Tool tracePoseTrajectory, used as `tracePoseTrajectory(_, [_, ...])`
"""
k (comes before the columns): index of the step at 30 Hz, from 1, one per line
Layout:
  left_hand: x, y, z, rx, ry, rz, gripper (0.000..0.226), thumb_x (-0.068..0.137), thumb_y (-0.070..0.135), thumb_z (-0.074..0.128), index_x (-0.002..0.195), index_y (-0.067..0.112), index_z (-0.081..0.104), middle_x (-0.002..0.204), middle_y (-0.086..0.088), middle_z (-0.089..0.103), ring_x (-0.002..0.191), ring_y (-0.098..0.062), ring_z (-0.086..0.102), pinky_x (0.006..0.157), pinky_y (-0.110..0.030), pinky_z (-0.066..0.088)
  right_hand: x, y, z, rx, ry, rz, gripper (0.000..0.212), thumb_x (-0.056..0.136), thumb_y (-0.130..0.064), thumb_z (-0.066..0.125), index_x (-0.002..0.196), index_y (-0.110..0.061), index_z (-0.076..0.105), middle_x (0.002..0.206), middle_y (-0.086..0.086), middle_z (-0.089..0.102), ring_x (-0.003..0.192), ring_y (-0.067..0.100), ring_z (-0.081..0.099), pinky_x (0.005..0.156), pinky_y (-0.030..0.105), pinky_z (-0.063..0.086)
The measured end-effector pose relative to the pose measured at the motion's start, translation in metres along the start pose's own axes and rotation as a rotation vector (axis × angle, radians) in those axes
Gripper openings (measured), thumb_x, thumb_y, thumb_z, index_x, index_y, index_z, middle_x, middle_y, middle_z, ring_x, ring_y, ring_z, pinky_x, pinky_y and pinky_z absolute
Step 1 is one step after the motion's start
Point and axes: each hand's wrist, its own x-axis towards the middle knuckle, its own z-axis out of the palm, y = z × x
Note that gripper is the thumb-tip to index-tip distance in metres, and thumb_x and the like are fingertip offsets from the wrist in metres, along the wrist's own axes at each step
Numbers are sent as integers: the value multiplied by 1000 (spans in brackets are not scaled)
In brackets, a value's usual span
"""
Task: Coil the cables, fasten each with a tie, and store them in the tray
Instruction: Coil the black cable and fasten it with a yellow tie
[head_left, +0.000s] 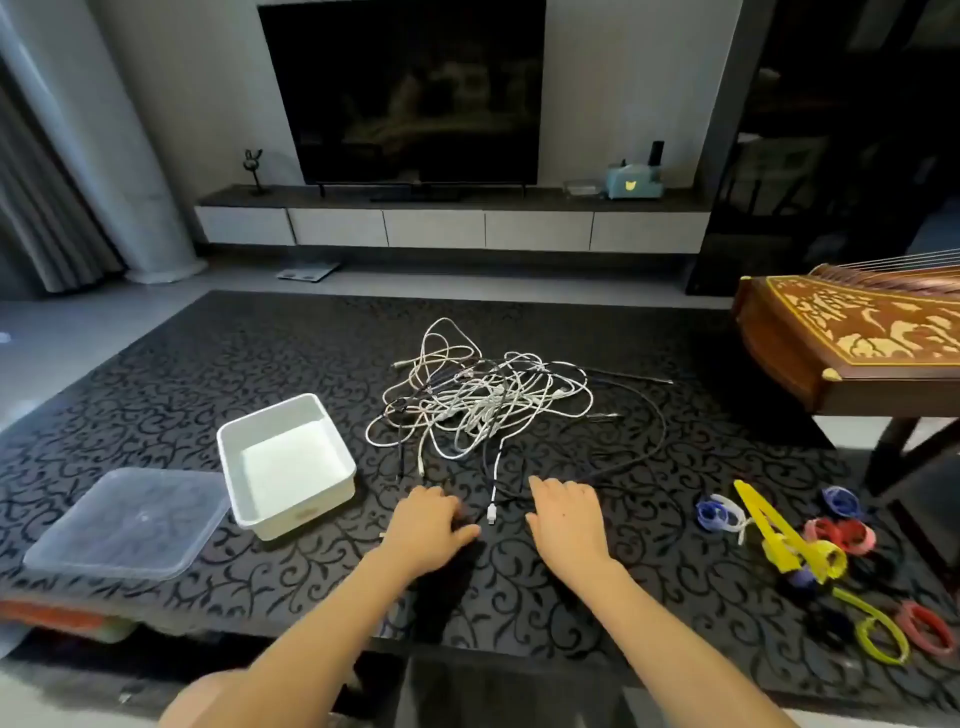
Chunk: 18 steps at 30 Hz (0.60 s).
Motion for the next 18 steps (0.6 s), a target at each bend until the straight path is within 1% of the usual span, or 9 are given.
tracePoseTrajectory(1, [0,2,5,10,-27,1,41,93,49,49,114,14,56,114,-7,52,110,-27,47,90,-35,40,4,0,2,-8,4,20,41,100,-34,40,137,-15,38,125,4,52,116,25,47,97,36,33])
tracePoseTrajectory(3, [2,5,18,3,-6,33,32,95,41,49,112,13,51,113,-6,50,109,-26,46,88,-34,39,11,3,8,-17,15,8,29,101,-30,40,125,-17,48,119,3,53,111,25,47,94,35,32])
tracePoseTrajectory(5, [4,6,24,4,10,64,17,98,28,43,103,12,49,110,-7,52,106,-27,47,83,-34,37,17,9,7,-36,-9,-33,23,101,-27,39,115,-18,56,113,2,56,107,23,49,90,34,33])
tracePoseTrajectory(7, [6,2,21,-39,19,69,8,98,15,39,90,15,39,102,-10,53,99,-29,49,76,-34,34,20,19,1,22,3,-28,23,101,-28,41,110,-19,60,110,1,58,105,22,51,87,32,36])
tracePoseTrajectory(10, [8,-8,7,-180,74,31,15,91,2,38,86,12,28,87,-11,51,86,-33,51,66,-35,29,26,44,-22,276,201,118,21,97,-26,48,105,-17,65,104,1,61,102,23,54,82,34,43])
tracePoseTrajectory(13, [10,-17,-17,-318,167,-51,5,94,9,43,97,10,39,90,-11,59,86,-32,56,65,-33,30,27,67,-54,502,394,239,15,94,-17,53,97,-9,66,96,8,64,94,28,57,76,35,41])
tracePoseTrajectory(14, [13,-19,-27,-320,184,-48,9,95,14,45,103,11,44,94,-11,62,89,-31,57,68,-32,32,26,72,-67,604,446,243,11,94,-13,54,94,-9,65,92,9,64,89,28,57,73,34,39])
tracePoseTrajectory(16, [17,-22,-42,-311,183,-9,13,94,15,48,106,10,51,101,-10,64,97,-30,58,74,-30,35,26,72,-97,850,511,183,8,93,-9,55,88,-13,60,82,9,64,76,27,57,69,35,41])
tracePoseTrajectory(18, [23,-19,-57,-293,186,32,16,91,11,50,105,7,56,107,-11,62,104,-29,56,80,-29,36,29,68,-136,1024,578,101,11,93,-8,54,86,-15,57,77,6,64,73,26,60,70,36,48])
